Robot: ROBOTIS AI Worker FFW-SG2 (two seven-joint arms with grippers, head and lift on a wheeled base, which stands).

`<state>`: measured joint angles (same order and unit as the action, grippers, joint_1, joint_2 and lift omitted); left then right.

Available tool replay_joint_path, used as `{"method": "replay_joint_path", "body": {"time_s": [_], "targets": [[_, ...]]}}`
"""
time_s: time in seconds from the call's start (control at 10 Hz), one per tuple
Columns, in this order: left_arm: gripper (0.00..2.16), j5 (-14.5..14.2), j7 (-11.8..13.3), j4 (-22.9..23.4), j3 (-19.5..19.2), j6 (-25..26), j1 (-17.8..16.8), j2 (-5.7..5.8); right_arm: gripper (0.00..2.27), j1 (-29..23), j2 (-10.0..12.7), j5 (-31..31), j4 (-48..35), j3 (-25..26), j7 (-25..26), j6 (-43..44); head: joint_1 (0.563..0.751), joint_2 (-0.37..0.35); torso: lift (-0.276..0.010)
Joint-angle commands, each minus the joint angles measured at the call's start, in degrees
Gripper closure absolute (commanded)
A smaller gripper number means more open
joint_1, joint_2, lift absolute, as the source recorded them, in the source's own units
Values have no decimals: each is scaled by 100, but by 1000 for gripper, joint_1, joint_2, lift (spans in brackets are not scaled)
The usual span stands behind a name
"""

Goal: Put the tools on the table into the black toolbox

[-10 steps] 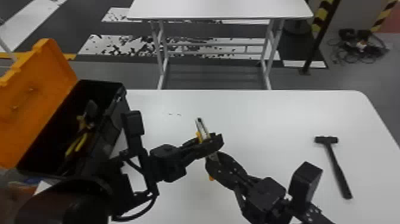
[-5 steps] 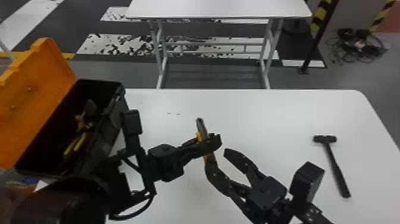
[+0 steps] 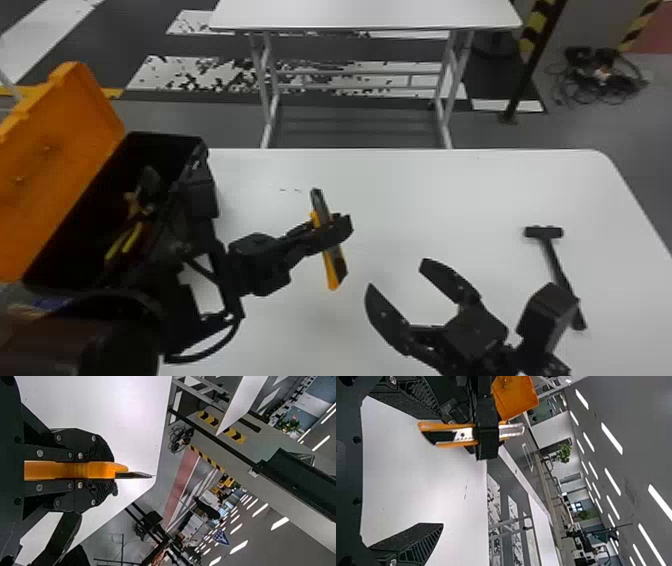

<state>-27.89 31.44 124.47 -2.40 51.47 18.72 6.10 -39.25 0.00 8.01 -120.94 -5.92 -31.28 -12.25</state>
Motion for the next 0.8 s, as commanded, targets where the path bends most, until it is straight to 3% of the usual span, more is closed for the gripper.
{"method": "replay_joint_path", "body": {"time_s": [0.0,0.2,0.7], "targets": [[2132,152,-23,349,-375,0,26,93,46,-127,5,262,0,381,-9,86,695,28,-75],[2132,284,-67,675,-912,-18,61,128,46,-250,5,666,0,926,-80,227,695,32,-75],[2132,302,-226,710,-2353,-228,26,269,66,-382,5,1211,193,1787,-290,367,695,88,-75]]}}
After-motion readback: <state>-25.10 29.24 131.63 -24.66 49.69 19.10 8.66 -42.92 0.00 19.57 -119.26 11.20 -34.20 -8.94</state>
